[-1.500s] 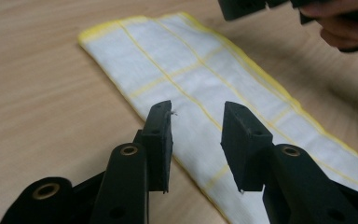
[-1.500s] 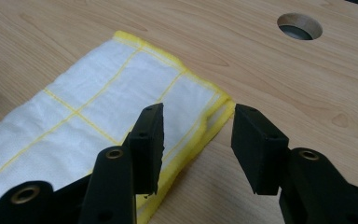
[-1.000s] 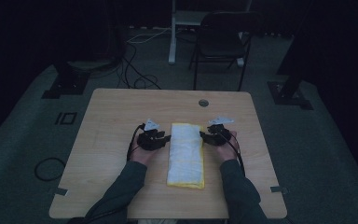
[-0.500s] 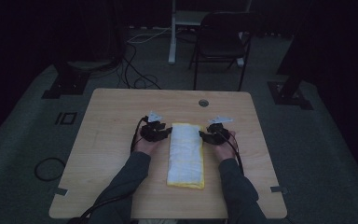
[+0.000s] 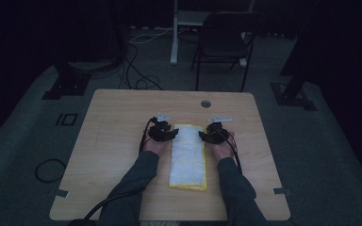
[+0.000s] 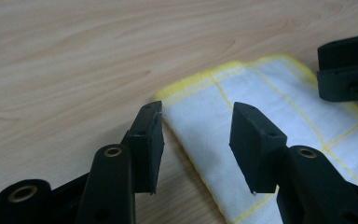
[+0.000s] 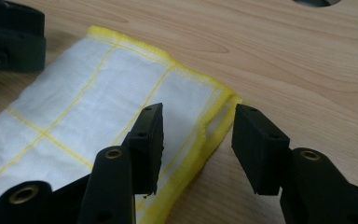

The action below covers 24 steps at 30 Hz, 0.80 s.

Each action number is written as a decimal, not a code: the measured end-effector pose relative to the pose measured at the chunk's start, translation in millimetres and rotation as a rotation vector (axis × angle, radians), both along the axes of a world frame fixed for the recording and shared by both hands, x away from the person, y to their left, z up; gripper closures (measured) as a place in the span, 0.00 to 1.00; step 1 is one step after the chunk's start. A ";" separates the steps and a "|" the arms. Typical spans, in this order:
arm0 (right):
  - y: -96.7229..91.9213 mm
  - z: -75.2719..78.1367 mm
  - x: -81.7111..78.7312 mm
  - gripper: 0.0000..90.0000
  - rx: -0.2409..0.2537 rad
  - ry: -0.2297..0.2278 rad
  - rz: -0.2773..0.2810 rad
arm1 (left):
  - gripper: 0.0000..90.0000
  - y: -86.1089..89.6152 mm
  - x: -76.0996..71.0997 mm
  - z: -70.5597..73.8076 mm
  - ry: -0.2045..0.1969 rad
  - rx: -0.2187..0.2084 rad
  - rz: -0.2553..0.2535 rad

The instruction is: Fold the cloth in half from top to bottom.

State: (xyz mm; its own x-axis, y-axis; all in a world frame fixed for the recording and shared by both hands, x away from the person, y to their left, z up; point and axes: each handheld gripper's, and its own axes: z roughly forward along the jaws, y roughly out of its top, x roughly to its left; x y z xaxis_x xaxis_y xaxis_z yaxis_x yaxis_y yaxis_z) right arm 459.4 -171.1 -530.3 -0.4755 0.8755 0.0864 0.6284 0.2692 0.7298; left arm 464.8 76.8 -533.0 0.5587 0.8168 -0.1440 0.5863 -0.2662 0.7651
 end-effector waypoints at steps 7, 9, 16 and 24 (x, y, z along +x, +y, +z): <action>4.9 -5.4 5.8 0.58 -0.024 0.030 -0.013 | 0.58 -4.0 2.2 -9.4 0.030 0.030 0.017; 5.0 -6.2 5.9 0.57 -0.024 0.034 -0.016 | 0.58 -3.7 1.2 -10.0 0.026 0.029 0.018; 5.4 -7.1 6.5 0.57 -0.036 0.039 -0.003 | 0.57 -6.0 -0.2 -11.0 0.025 0.013 0.003; 9.1 -6.7 5.6 0.66 -0.053 0.032 0.013 | 0.60 -11.3 -1.1 -10.3 0.026 0.027 0.005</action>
